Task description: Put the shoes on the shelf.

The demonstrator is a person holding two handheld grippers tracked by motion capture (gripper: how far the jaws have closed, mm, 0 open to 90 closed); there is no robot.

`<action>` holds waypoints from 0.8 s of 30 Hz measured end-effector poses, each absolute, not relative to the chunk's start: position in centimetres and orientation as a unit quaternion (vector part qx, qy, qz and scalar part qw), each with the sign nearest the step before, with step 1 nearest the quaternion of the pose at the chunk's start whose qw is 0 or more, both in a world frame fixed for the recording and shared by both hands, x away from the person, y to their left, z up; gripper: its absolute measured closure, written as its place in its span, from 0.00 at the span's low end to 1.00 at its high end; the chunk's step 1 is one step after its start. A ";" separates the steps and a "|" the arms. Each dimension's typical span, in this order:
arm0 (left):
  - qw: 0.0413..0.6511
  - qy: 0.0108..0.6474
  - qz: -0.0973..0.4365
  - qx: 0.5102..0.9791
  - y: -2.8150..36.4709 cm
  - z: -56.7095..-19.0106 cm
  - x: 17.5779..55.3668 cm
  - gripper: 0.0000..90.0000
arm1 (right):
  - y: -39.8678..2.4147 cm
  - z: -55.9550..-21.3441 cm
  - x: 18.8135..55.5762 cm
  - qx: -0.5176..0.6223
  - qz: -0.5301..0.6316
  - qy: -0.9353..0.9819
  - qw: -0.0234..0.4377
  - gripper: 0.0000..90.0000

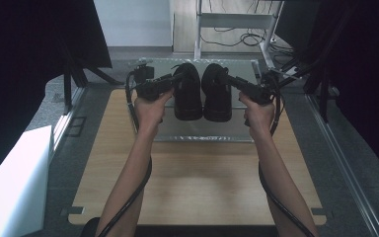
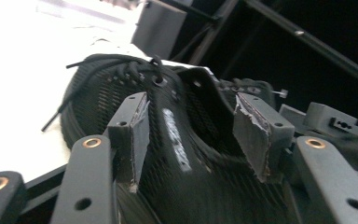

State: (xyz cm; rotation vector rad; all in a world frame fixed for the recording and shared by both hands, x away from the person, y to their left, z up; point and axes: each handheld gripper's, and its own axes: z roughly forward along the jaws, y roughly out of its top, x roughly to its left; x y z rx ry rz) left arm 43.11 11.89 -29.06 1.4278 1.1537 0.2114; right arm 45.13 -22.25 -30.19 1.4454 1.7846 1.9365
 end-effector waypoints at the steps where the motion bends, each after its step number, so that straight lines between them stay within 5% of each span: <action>1: 0.605 0.496 0.089 0.616 12.1 -29.2 42.8 0.54 | -22.6 -30.3 44.7 0.472 0.648 0.594 0.065 0.43; 4: 0.612 0.489 0.084 0.616 12.6 -29.8 41.8 0.59 | -23.2 -30.3 43.9 0.462 0.648 0.602 0.065 0.44; 17: 0.614 0.426 0.105 0.657 13.5 -31.6 36.8 0.96 | -25.7 -33.2 39.6 0.428 0.643 0.630 0.078 0.98; 24: 0.614 0.419 0.099 0.662 13.4 -33.7 35.1 1.00 | -25.4 -34.7 37.8 0.416 0.644 0.639 0.060 1.00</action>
